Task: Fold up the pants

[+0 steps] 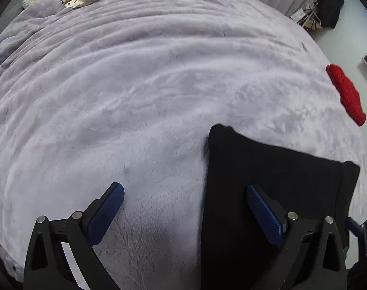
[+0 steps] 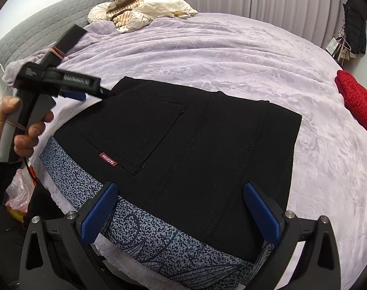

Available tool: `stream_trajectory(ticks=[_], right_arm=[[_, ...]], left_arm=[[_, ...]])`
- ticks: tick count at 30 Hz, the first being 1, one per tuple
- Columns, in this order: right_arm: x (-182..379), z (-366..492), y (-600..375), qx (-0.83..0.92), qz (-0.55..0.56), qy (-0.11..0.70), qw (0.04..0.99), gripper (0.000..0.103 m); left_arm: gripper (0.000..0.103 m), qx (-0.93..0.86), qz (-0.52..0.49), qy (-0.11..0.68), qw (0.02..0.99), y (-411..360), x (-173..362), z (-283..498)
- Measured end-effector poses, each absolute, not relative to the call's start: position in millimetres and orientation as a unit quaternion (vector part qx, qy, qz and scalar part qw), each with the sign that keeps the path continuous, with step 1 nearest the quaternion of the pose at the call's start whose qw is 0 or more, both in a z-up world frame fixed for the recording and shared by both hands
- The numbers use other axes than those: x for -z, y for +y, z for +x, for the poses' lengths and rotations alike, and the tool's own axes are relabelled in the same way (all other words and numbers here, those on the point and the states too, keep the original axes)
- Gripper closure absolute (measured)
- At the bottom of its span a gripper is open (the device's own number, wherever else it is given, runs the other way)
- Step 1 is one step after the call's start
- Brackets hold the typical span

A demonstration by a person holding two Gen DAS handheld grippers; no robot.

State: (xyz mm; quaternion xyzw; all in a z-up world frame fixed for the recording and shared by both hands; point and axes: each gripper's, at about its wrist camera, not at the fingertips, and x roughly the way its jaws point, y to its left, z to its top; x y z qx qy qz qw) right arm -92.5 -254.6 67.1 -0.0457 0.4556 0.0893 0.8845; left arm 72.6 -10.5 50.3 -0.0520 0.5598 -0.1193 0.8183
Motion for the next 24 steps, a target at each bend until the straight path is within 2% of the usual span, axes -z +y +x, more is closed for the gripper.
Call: stream_trajectory(ticks=[4,7,14,19,24], right_arm=[[-71,-91,-252,-0.088,-0.051,0.460,0.882,0.000],[-73,-90,-250,-0.088,-0.050,0.461,0.882,0.000],[-68,-97,-254,-0.093,-0.059,0.459,0.882,0.000],[-61,-96,-251,-0.091,-0.069,0.454,0.884,0.000],[-70,-98,-254,-0.076,-0.062,0.460,0.882,0.000]], left_arm=[[0.001,0.103,-0.030,0.569,0.815,-14,-52,75],[0.001,0.109,-0.029,0.576,0.810,-11,-38,52],[0.001,0.103,-0.030,0.565,0.818,11,-50,-14],[0.000,0.086,-0.014,0.562,0.823,8,-37,-27],[0.001,0.122,-0.016,0.534,0.837,-6,-72,-33]])
